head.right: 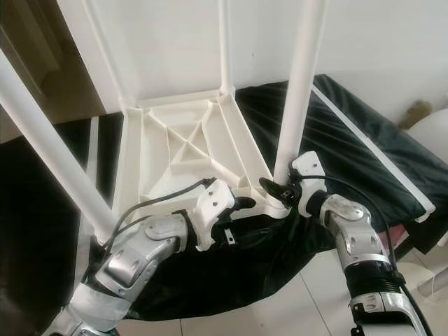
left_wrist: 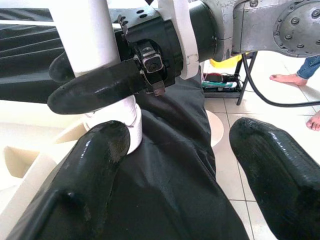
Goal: Building children table
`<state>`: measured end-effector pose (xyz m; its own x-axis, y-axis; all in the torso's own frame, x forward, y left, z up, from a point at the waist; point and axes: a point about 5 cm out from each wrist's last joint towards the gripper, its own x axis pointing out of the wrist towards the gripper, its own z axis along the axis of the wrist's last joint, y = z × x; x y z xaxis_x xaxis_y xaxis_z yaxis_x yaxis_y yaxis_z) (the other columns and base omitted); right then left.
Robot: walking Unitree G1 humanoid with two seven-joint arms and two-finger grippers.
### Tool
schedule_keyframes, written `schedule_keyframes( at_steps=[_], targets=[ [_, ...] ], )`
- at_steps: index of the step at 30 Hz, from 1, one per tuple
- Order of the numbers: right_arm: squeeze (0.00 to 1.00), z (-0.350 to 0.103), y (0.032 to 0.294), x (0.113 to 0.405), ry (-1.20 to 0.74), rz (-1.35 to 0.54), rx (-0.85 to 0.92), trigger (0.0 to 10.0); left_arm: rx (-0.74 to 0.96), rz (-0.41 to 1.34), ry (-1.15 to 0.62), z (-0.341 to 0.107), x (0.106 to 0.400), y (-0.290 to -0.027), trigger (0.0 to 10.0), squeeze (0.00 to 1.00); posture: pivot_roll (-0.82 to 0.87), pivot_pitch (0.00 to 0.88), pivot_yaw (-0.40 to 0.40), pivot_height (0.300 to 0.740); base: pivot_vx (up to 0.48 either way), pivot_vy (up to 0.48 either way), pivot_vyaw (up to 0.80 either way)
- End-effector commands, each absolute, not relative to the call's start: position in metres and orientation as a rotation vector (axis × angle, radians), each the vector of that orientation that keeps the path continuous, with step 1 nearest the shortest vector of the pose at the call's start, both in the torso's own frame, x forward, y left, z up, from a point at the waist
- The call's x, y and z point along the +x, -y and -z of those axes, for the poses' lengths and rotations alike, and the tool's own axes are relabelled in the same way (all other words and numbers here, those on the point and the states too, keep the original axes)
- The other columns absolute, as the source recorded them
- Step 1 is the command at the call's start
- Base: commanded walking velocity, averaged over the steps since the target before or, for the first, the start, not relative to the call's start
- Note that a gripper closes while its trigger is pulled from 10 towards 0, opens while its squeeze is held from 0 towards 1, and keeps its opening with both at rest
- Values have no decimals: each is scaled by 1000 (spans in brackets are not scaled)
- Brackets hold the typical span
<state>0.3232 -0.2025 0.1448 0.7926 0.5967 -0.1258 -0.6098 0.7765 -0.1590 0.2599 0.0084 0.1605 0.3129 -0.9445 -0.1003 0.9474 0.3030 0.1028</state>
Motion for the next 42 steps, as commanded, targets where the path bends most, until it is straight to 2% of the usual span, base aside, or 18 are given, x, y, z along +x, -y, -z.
schedule_keyframes(
  at_steps=[1, 6, 7, 8, 10, 11, 28, 36, 42],
  targets=[
    [0, -139, 201, 322, -100, -699, -212, 0, 157, 1268, -19, -161, 260, -10, 10000, 0, -71, 0, 40, 740, 0, 0, 0],
    [0, -135, 205, 322, -108, -707, -213, 0, 157, 1268, -18, -161, 260, -10, 10000, 0, -76, 0, 45, 740, 0, 0, 0],
    [0, -134, 205, 322, -110, -706, -212, 627, 157, 1268, -18, -161, 261, -10, 10000, 0, -76, 0, 45, 740, 0, 0, 0],
    [0, -132, 207, 322, -118, -690, -208, 8667, 159, 1270, -18, -161, 261, -10, 10000, 0, -79, 0, 47, 740, 0, 0, 0],
    [0, -132, 207, 322, -118, -690, -208, 8667, 159, 1270, -18, -161, 261, -10, 10000, 0, -79, 0, 47, 740, 0, 0, 0],
    [0, -131, 207, 321, -119, -673, -199, 10000, 159, 1273, -18, -161, 261, -10, 10000, 0, -84, 0, 52, 740, 0, 0, 0],
    [0, -117, 195, 319, -141, -477, -191, 10000, 156, 1293, -30, -159, 258, -9, 10000, 0, -86, 0, 52, 740, 0, 0, 0],
    [0, -108, 192, 310, -163, -272, -155, 10000, 152, 1291, -38, -157, 256, -11, 10000, 0, -84, 0, 47, 740, 0, 0, 0],
    [0, -106, 176, 301, -163, -113, -89, 10000, 155, 1306, -40, -157, 254, -8, 10000, 0, -90, 0, 51, 740, 0, 0, 0]
  ],
)
